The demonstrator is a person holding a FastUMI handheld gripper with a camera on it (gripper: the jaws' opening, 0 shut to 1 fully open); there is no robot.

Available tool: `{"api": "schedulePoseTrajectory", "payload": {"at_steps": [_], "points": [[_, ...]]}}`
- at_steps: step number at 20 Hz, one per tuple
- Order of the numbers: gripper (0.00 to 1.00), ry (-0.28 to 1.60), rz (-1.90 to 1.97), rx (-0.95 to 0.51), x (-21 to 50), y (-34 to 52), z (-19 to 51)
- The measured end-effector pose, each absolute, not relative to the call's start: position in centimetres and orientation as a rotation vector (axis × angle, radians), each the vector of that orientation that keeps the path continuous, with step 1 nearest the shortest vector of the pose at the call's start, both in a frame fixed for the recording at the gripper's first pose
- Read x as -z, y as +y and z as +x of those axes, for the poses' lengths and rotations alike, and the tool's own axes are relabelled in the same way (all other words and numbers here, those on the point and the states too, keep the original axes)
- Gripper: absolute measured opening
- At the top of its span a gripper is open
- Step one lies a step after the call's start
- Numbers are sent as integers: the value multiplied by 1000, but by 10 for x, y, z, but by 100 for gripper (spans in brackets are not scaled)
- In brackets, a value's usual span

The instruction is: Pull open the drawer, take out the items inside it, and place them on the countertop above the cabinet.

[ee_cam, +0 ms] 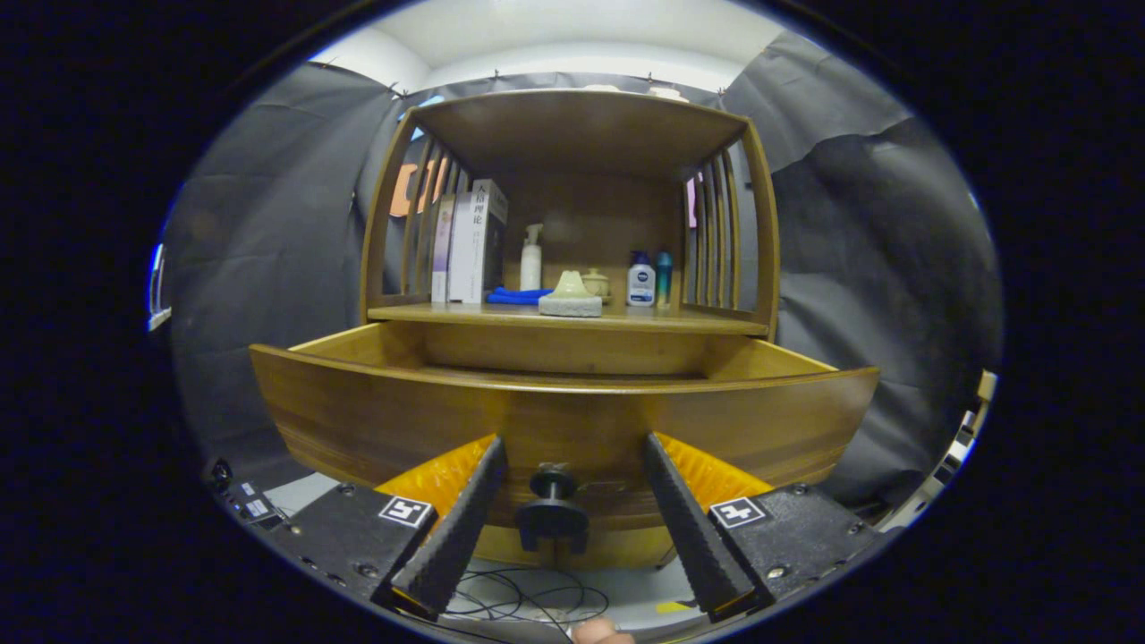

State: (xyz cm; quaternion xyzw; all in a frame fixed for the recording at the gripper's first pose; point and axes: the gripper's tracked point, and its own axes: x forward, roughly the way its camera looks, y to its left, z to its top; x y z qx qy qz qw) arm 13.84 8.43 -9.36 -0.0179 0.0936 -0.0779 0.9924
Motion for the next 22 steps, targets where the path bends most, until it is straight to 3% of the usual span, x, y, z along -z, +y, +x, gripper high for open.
{"api": "schedulePoseTrajectory", "payload": {"at_steps": [22], "points": [[98,191,-23,170,86,84,168]]}}
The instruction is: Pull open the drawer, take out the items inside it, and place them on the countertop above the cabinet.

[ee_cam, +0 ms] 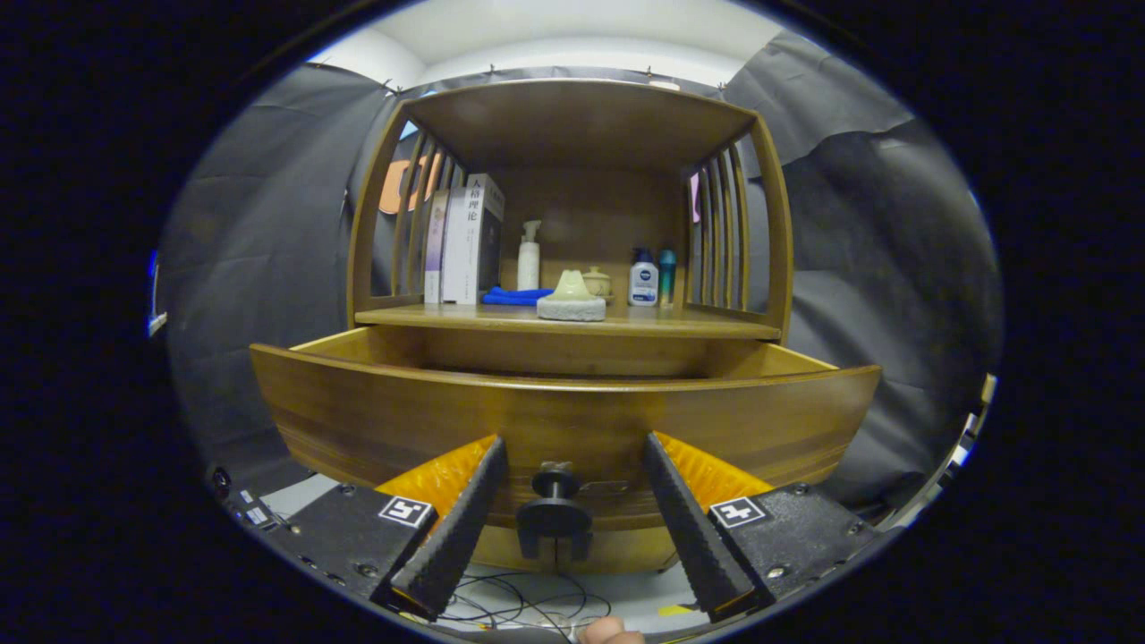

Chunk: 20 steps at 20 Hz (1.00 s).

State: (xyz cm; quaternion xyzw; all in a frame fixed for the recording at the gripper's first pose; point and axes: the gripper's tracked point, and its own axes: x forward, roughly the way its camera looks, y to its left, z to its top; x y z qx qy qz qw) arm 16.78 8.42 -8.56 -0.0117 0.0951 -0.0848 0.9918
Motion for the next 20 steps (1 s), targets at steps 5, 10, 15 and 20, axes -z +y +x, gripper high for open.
{"api": "schedulePoseTrajectory", "payload": {"at_steps": [5,10,15,20], "points": [[98,206,10,180,89,85,185],[98,208,13,188,89,85,199],[98,219,18,194,89,84,215],[98,228,14,196,88,83,231]]}}
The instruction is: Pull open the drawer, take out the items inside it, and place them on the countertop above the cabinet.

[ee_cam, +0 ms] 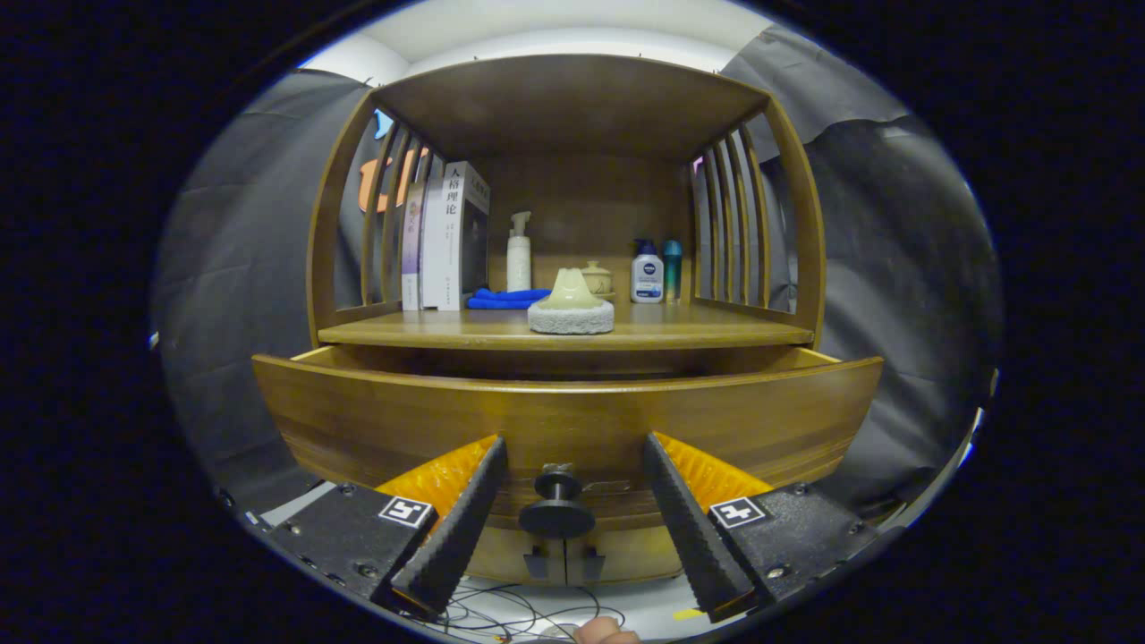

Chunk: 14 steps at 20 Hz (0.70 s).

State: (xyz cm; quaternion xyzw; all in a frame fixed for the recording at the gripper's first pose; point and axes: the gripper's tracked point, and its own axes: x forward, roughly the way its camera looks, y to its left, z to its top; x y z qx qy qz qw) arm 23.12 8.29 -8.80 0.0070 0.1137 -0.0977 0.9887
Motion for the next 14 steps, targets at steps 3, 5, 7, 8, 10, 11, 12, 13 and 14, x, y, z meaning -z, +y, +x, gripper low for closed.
{"api": "schedulePoseTrajectory", "payload": {"at_steps": [3,5,7,8,10,11,12,13,14], "points": [[98,232,15,196,88,81,241],[98,230,11,196,89,80,247],[98,229,13,197,89,80,252],[98,228,13,198,85,81,257],[98,231,10,199,85,79,263],[98,232,10,199,85,79,267],[98,234,11,199,85,79,269],[98,234,11,201,85,79,273],[98,235,10,203,85,79,276]]}}
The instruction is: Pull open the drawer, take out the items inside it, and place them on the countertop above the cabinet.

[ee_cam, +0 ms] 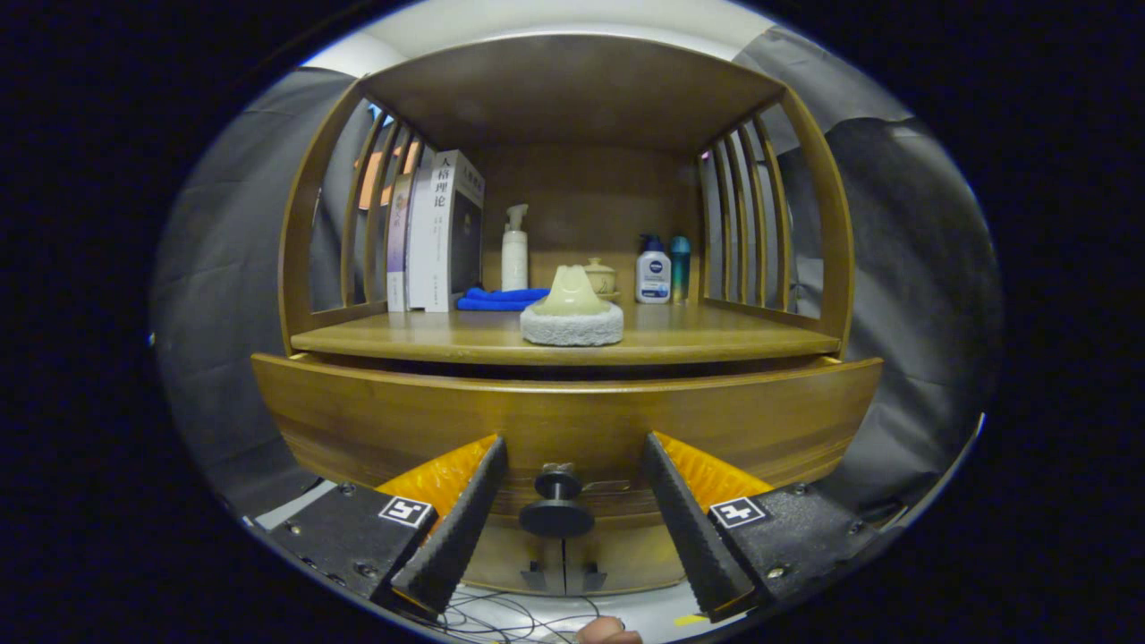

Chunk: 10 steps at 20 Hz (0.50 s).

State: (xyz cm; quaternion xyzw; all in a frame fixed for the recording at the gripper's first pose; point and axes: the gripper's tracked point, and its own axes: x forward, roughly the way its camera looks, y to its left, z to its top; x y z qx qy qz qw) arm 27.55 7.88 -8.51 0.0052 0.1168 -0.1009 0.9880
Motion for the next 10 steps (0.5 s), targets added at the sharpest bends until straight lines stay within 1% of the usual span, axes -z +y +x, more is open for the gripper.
{"api": "schedulePoseTrajectory", "payload": {"at_steps": [10], "points": [[96,225,-10,215,88,76,307]]}}
